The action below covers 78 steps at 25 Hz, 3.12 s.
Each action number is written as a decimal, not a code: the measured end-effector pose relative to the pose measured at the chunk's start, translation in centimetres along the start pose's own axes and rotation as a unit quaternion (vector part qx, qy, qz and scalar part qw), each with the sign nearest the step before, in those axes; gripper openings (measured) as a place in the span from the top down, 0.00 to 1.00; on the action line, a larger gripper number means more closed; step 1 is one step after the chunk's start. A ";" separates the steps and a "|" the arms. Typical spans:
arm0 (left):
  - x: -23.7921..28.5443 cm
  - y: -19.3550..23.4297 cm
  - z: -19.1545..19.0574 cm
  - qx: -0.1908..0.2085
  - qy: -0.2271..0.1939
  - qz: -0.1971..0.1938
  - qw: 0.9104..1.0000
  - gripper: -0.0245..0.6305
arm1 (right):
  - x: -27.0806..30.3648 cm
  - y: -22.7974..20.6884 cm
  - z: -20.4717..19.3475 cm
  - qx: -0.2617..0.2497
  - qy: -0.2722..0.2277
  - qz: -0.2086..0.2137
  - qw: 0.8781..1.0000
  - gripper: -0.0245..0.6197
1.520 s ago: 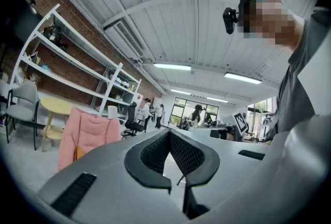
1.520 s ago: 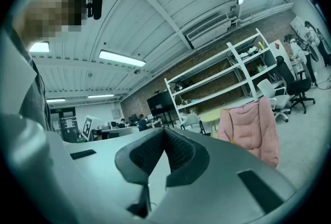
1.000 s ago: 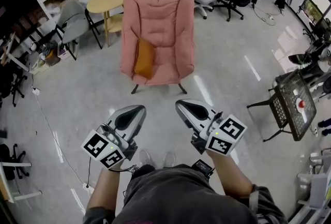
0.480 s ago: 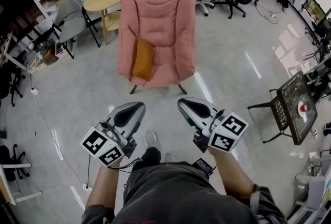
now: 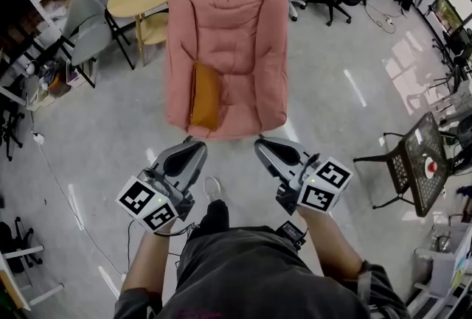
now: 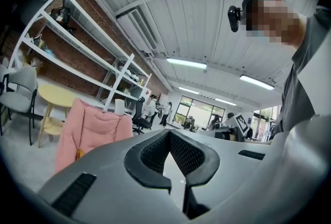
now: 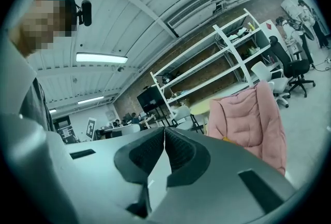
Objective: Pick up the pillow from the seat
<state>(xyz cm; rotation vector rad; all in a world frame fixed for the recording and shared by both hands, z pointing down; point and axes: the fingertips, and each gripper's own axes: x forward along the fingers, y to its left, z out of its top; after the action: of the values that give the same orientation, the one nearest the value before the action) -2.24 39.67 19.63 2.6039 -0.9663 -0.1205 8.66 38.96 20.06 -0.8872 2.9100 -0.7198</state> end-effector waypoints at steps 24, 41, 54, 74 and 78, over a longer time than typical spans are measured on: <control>15.7 27.2 0.7 -0.049 0.081 0.053 0.994 0.95 | 22.6 -25.7 1.7 0.065 0.045 0.001 0.997 0.94; 24.0 40.2 -7.3 -0.121 0.144 0.139 0.972 0.95 | 36.2 -48.0 -18.1 0.230 0.183 0.017 0.956 0.64; 21.4 44.4 -12.3 -0.168 0.197 0.115 0.959 0.95 | 40.9 -54.0 -39.3 0.395 0.250 0.067 0.881 0.49; 20.5 43.3 -8.6 -0.145 0.163 0.058 0.974 0.95 | 39.5 -50.3 -32.3 0.332 0.198 0.104 0.917 0.78; 19.9 41.7 -4.1 -0.110 0.132 0.043 0.984 0.95 | 38.3 -47.3 -24.9 0.266 0.171 0.077 0.945 0.79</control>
<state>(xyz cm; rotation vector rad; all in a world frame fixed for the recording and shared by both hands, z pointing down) -11.84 -1.20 39.33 2.3023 -0.9105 0.1311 -2.23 -5.57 67.25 -0.5076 2.7478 -1.6764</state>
